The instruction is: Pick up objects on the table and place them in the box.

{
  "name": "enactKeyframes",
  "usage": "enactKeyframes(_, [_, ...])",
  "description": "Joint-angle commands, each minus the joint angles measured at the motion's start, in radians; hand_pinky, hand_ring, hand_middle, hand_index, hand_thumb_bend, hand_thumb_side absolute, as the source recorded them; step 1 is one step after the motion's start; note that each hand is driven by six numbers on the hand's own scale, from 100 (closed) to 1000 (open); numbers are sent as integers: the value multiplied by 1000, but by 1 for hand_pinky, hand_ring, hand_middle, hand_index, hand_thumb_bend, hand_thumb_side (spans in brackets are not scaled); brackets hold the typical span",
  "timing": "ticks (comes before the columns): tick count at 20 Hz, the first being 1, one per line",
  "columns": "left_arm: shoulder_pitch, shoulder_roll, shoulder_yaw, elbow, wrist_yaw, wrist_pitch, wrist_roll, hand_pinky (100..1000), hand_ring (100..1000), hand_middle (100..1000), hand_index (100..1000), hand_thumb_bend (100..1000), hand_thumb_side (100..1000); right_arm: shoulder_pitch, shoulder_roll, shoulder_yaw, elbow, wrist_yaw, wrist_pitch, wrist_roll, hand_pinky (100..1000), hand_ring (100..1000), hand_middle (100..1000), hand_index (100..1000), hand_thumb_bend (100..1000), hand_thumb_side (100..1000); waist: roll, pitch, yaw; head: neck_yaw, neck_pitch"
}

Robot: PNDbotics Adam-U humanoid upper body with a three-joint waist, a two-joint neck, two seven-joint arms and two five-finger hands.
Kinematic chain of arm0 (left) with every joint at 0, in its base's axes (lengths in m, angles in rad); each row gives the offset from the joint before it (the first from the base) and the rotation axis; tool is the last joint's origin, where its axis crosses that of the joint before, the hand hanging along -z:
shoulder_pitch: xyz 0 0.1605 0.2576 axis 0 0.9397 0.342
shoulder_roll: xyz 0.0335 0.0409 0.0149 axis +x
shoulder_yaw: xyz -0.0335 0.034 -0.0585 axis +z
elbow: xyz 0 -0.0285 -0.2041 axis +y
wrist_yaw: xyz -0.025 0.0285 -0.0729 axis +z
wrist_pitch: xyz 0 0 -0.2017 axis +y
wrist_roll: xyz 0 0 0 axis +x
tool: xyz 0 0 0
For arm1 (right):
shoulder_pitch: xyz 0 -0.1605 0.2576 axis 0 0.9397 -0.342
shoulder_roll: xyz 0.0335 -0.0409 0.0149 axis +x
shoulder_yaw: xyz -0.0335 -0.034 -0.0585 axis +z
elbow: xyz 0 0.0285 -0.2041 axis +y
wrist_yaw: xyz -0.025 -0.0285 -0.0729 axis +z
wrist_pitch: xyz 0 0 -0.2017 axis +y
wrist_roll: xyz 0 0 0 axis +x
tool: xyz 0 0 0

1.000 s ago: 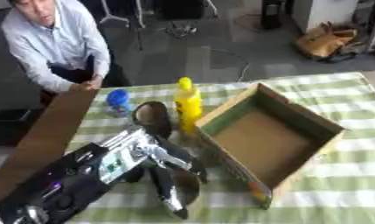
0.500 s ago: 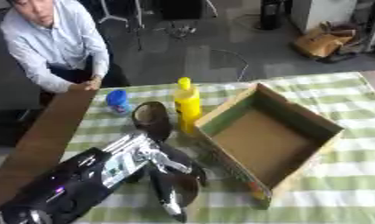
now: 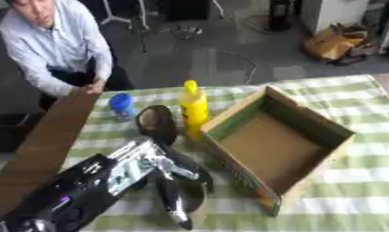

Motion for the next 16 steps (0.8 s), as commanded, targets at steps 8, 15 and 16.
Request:
enactKeyframes(8, [-5,8,23,0,-1,-54,-32,390,998,1000,997,549,503,-17,-7,-8,-20,-11,-7,0,851,644,534,516,100,786,-7,-14,1,2,-5])
enactKeyframes(15, [-7,26,8,-54,76,-11,-47,264,902,890,939,445,478,-17,-7,-9,-20,-8,-6,0,851,644,534,518,100,785,-3,-18,2,1,-3])
enactKeyframes(16, [-9,32,4,-70,92,0,-48,264,902,890,939,445,478,-17,-8,-9,-20,-7,-5,0,851,644,534,518,100,785,-2,-19,2,0,-2])
